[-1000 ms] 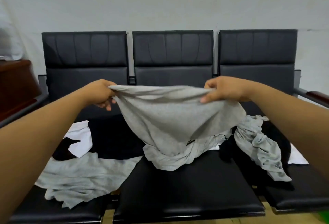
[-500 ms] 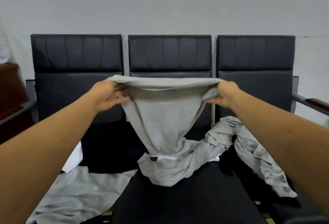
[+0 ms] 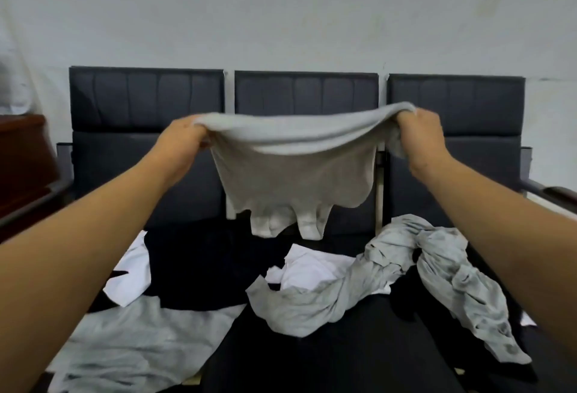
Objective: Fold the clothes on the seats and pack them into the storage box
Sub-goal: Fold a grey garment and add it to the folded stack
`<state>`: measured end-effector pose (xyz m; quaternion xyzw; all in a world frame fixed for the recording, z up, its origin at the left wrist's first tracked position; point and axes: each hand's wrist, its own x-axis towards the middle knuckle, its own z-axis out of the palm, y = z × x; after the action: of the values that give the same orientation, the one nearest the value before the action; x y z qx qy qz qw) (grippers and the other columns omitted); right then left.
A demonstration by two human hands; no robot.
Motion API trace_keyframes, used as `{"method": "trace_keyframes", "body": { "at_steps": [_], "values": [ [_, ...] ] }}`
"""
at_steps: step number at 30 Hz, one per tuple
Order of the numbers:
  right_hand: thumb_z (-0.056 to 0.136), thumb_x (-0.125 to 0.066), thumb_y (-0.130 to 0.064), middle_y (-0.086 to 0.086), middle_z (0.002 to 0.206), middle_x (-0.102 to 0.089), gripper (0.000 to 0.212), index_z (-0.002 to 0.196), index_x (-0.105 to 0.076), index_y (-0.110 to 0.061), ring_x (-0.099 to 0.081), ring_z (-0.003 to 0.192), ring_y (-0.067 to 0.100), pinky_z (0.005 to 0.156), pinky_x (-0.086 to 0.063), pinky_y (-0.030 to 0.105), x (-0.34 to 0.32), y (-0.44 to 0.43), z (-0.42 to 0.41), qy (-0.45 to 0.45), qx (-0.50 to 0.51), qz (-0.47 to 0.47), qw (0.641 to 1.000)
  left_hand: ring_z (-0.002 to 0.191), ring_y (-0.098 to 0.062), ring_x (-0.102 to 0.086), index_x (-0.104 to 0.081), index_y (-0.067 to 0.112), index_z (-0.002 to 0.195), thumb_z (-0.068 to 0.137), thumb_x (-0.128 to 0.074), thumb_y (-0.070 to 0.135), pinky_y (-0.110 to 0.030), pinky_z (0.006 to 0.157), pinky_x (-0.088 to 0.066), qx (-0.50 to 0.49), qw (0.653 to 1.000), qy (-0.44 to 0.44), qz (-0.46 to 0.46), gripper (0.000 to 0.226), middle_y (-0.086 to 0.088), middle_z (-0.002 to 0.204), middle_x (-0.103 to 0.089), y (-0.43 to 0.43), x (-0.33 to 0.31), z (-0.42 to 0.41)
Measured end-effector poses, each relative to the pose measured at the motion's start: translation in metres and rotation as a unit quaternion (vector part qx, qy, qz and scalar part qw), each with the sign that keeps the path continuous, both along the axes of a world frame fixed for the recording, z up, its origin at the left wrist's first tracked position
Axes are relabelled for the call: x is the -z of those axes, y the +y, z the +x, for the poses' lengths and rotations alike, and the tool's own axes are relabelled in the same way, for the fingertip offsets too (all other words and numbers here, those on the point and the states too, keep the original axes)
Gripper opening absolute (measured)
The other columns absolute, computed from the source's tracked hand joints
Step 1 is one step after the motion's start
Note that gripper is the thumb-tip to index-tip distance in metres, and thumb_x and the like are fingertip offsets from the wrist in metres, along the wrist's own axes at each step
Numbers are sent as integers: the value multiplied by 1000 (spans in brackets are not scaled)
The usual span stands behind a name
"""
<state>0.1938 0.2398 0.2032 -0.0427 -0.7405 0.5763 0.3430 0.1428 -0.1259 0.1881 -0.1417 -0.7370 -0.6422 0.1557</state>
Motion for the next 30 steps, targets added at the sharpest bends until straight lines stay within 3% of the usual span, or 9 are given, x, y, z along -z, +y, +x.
{"method": "trace_keyframes", "body": {
  "at_steps": [3, 6, 12, 14, 16, 18, 21, 26, 30],
  "values": [
    [79, -54, -22, 7, 76, -64, 33, 91, -69, 5, -56, 73, 18, 64, -41, 30, 44, 1, 8, -120, -34, 105, 987, 80, 1, -67, -77, 31, 82, 80, -59, 9, -15, 73, -51, 37, 989, -62, -128, 28, 14, 81, -75, -14, 44, 30],
    [84, -65, -21, 2, 62, -62, 20, 72, -70, -6, -54, 59, 14, 58, -41, 29, 83, -1, 22, -264, -133, 257, 920, 74, -15, -68, -78, 14, 78, 63, -57, 9, -19, 66, -54, 124, 944, -196, -234, 27, -7, 77, -74, -22, 90, 53],
    [67, -77, -41, 0, 85, -72, 30, 88, -75, -19, -67, 84, 13, 81, -55, 34, 147, -9, 34, -477, -303, 422, 709, 99, -12, -67, -69, 26, 117, 83, -72, 4, -23, 84, -54, 341, 676, -398, -518, 40, -3, 109, -69, -13, 165, 71],
    [76, -80, -30, 2, 97, -70, 36, 109, -72, -20, -68, 89, 14, 79, -54, 30, 163, -11, 32, -559, -343, 370, 658, 110, -13, -64, -57, 37, 133, 86, -73, 11, -27, 92, -54, 362, 635, -435, -526, 56, -1, 118, -66, -12, 173, 67],
    [87, -73, -18, -2, 93, -70, 29, 115, -66, -16, -68, 75, 7, 68, -53, 25, 178, -12, 21, -559, -332, 299, 698, 112, -15, -63, -58, 37, 128, 90, -70, 15, -29, 93, -55, 321, 680, -400, -525, 45, -2, 119, -68, -11, 181, 54],
    [90, -64, -16, -1, 82, -63, 5, 93, -66, -12, -60, 65, 9, 61, -48, 25, 194, -11, 2, -483, -247, 274, 794, 108, -14, -64, -65, 33, 113, 92, -68, 21, -31, 92, -56, 220, 789, -316, -478, 25, 0, 117, -68, -9, 192, 36],
    [86, -57, -15, 8, 67, -41, 22, 67, -47, -11, -41, 64, 19, 60, -36, 32, 216, -11, -25, -379, -122, 276, 875, 101, -17, -65, -68, 21, 101, 92, -66, 26, -38, 93, -55, 45, 902, -241, -355, 10, 1, 106, -69, -2, 211, 9],
    [91, -62, -21, -1, 72, -48, 18, 83, -46, -18, -48, 75, 21, 75, -44, 37, 252, -19, -60, -345, -31, 256, 903, 75, -20, -51, -55, 11, 92, 93, -64, 33, -28, 64, -42, -65, 926, -252, -272, 24, -6, 86, -56, 17, 242, -21],
    [93, -62, -25, 10, 94, -56, 24, 105, -49, -10, -53, 89, 27, 73, -39, 31, 286, -17, -88, -375, 19, 222, 900, 87, -16, -54, -51, 16, 106, 93, -63, 43, -23, 59, -41, -53, 921, -315, -223, 32, 4, 96, -55, 32, 272, -40]
  ]
}}
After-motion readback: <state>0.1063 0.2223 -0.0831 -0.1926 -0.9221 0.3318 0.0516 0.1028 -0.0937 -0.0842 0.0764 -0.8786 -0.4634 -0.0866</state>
